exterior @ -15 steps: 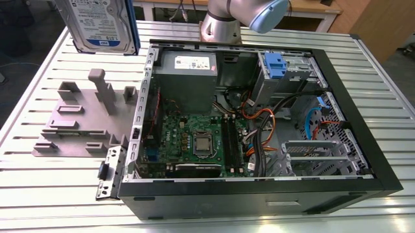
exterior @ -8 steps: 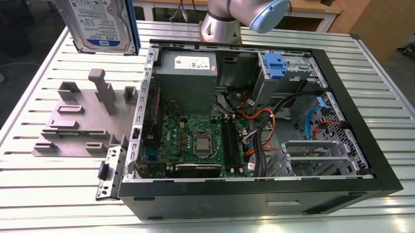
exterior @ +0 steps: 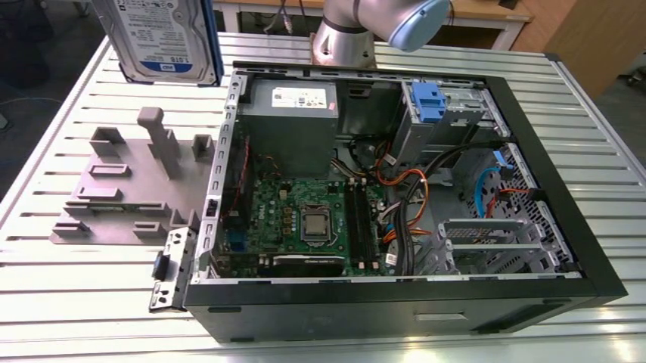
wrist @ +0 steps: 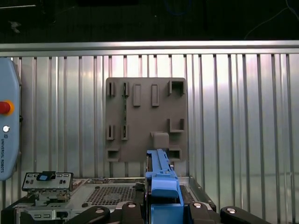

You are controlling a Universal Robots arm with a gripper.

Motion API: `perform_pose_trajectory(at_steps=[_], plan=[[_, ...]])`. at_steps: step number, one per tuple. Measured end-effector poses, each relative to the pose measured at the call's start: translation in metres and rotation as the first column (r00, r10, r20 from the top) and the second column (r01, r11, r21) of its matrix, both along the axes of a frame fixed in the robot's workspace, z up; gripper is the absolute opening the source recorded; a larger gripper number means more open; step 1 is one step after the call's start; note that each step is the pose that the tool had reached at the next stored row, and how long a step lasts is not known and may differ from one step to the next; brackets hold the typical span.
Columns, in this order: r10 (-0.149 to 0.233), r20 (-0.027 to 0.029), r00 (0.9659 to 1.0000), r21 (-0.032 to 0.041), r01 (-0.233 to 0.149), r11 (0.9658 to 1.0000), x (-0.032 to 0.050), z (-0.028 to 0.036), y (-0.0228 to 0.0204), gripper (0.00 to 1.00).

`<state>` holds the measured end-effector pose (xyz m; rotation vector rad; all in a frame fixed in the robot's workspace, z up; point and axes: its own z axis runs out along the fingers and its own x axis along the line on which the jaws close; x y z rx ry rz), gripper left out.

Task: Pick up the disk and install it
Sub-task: 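Pick up the disk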

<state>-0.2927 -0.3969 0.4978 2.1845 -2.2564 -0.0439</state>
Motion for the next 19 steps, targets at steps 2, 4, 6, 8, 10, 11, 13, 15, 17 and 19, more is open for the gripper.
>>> perform_pose_trajectory(at_steps=[2,4,6,8,10,11,13,15,17,19], plan=[[0.0,0.0,1.0,0.0,0.0,1.0,0.0029,0.0,0.0,0.36],[0.0,0.0,1.0,0.0,0.0,1.0,0.0057,0.0,0.0,0.36],[0.0,-0.0001,1.0,0.0,0.0,1.0,0.0086,0.0,0.0,0.36],[0.0,0.0,1.0,0.0,0.0,1.0,0.0112,0.0,0.0,0.36],[0.0,-0.0001,1.0,0.0,0.0,1.0,0.014,0.0,0.0,0.36],[0.0,-0.0001,1.0,0.0,0.0,1.0,0.0148,0.0,0.0,0.36],[0.0,0.0,1.0,0.0,0.0,1.0,0.0153,0.0,0.0,0.36],[0.0,0.0,1.0,0.0,0.0,1.0,0.0154,0.0,0.0,0.36],[0.0,0.0,1.0,0.0,0.0,1.0,0.0155,0.0,0.0,0.36],[0.0,0.0,1.0,0.0,0.0,1.0,0.0155,0.0,0.0,0.36]])
